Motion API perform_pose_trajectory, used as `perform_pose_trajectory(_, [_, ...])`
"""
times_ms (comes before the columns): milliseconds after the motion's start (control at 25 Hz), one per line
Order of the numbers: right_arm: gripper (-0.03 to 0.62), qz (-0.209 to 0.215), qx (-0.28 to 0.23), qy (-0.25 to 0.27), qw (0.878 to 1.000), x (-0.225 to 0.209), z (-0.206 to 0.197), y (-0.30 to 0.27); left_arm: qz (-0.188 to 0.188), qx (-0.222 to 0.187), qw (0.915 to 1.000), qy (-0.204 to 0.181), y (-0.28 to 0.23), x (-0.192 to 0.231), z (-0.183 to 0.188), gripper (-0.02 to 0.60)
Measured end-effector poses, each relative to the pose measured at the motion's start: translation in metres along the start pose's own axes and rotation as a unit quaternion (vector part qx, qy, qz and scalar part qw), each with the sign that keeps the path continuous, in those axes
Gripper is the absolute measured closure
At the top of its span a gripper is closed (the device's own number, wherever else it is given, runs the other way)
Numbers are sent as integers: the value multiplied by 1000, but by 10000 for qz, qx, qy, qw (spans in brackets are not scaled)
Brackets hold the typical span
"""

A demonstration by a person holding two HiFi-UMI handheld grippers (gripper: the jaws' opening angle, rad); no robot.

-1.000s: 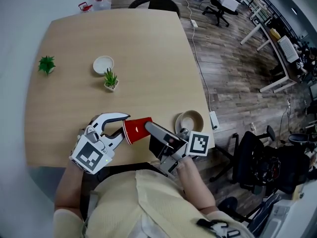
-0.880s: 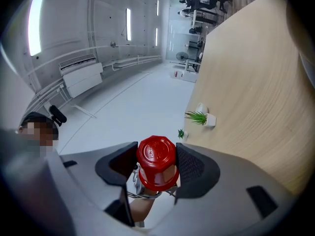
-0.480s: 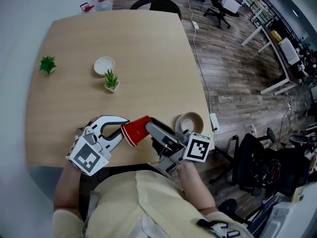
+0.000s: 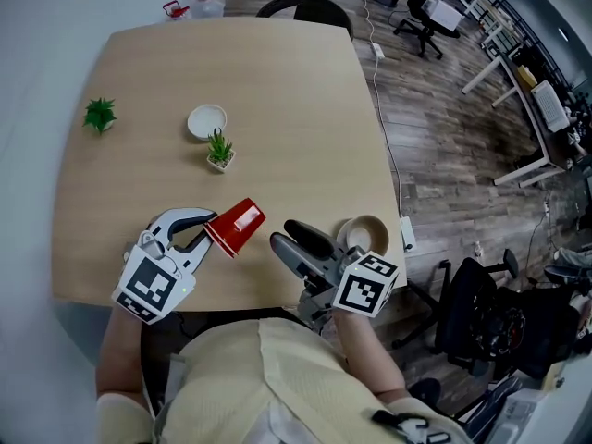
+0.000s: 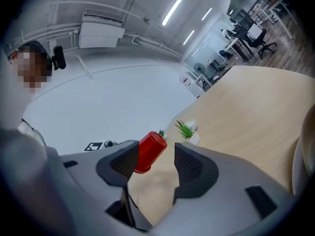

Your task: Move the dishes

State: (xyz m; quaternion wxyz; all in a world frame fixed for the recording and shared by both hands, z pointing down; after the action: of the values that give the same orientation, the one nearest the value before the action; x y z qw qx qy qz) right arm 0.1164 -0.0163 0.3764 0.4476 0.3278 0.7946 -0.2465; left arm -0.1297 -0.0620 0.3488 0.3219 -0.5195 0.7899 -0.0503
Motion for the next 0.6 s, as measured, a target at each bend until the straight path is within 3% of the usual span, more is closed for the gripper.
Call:
perform_pose_trajectory(160, [377,-43,221,378,9990,3,-4,-8,390,838,9950,365,10,21,-15,543])
perform_pose_trajectory(320, [385,-140,436,818,9956,7,-6,-19,444,1524,9849,692,19,35,-28,543])
perform_pose_trajectory(600, [405,-247,909,1614,9824,20,-14,-44,76,2942,9513,918,24,57,-54,543])
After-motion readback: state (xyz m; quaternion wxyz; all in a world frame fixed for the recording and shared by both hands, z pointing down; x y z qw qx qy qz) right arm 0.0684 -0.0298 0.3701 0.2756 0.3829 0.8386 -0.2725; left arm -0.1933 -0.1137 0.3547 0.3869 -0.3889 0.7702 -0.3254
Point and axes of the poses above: the fingertips, and each gripper's own axes: y backward along the fingers, x to its left, z out of its top, the point moved 10 cm from there along y, backward along the fingers, and after that the axes turned 15 degrees about -y, right-handed, at the moved point
